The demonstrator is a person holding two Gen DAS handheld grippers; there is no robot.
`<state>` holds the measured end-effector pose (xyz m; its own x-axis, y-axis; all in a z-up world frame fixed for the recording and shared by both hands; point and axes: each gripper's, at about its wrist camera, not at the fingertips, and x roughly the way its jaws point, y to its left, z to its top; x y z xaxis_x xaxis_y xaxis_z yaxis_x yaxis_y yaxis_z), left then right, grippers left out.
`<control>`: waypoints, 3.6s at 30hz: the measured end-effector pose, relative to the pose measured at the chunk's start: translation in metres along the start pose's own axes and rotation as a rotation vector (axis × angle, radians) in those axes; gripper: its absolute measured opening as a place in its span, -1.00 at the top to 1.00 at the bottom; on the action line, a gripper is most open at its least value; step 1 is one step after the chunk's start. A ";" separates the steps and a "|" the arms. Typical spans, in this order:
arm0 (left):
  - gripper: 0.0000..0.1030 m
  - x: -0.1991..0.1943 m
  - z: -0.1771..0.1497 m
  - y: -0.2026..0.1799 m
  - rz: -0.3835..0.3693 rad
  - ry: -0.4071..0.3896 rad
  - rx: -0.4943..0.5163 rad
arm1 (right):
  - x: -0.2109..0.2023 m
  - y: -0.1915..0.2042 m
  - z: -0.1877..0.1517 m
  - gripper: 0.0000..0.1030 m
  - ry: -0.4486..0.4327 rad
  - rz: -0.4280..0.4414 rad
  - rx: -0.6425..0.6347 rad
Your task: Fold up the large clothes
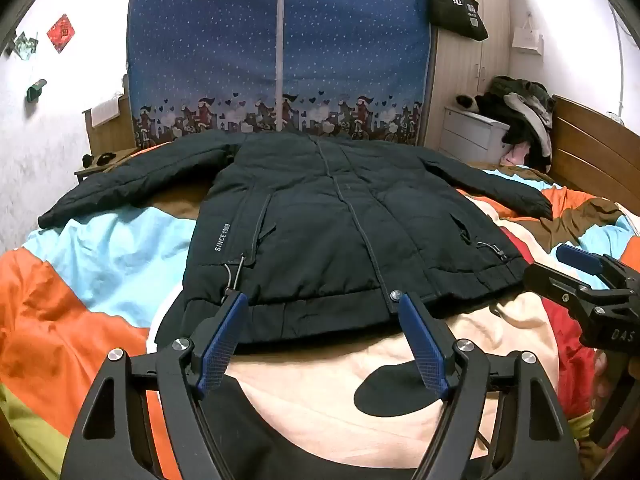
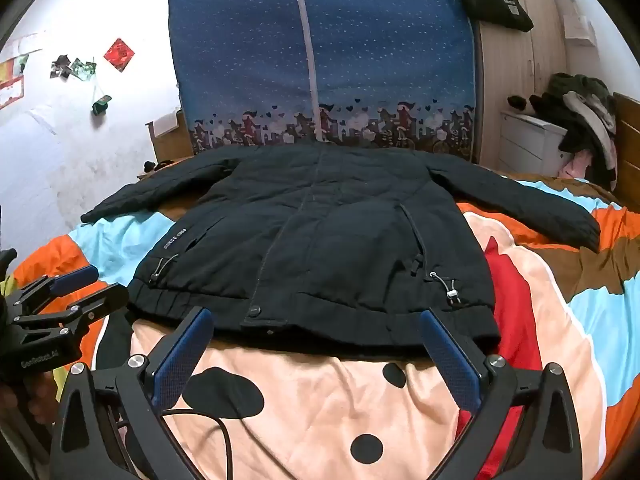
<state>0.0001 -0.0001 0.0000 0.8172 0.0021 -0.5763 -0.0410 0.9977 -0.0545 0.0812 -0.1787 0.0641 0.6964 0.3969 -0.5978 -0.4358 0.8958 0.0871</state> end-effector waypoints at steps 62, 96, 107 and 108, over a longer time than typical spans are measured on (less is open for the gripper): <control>-0.41 0.000 0.000 0.000 0.004 -0.003 0.006 | 0.003 -0.005 0.001 -1.00 0.027 0.017 0.031; -0.41 0.000 0.000 0.000 0.011 0.006 0.007 | 0.007 -0.004 -0.006 -1.00 0.055 0.024 0.052; -0.40 0.021 0.010 0.012 0.094 0.103 0.002 | 0.020 0.009 0.008 -1.00 0.177 -0.079 -0.023; -0.41 0.023 0.016 0.013 0.100 0.106 0.028 | 0.019 0.007 0.016 -1.00 0.174 -0.084 -0.036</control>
<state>0.0278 0.0136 -0.0010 0.7444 0.0962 -0.6608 -0.1023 0.9943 0.0295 0.1006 -0.1615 0.0663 0.6234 0.2772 -0.7312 -0.4022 0.9155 0.0042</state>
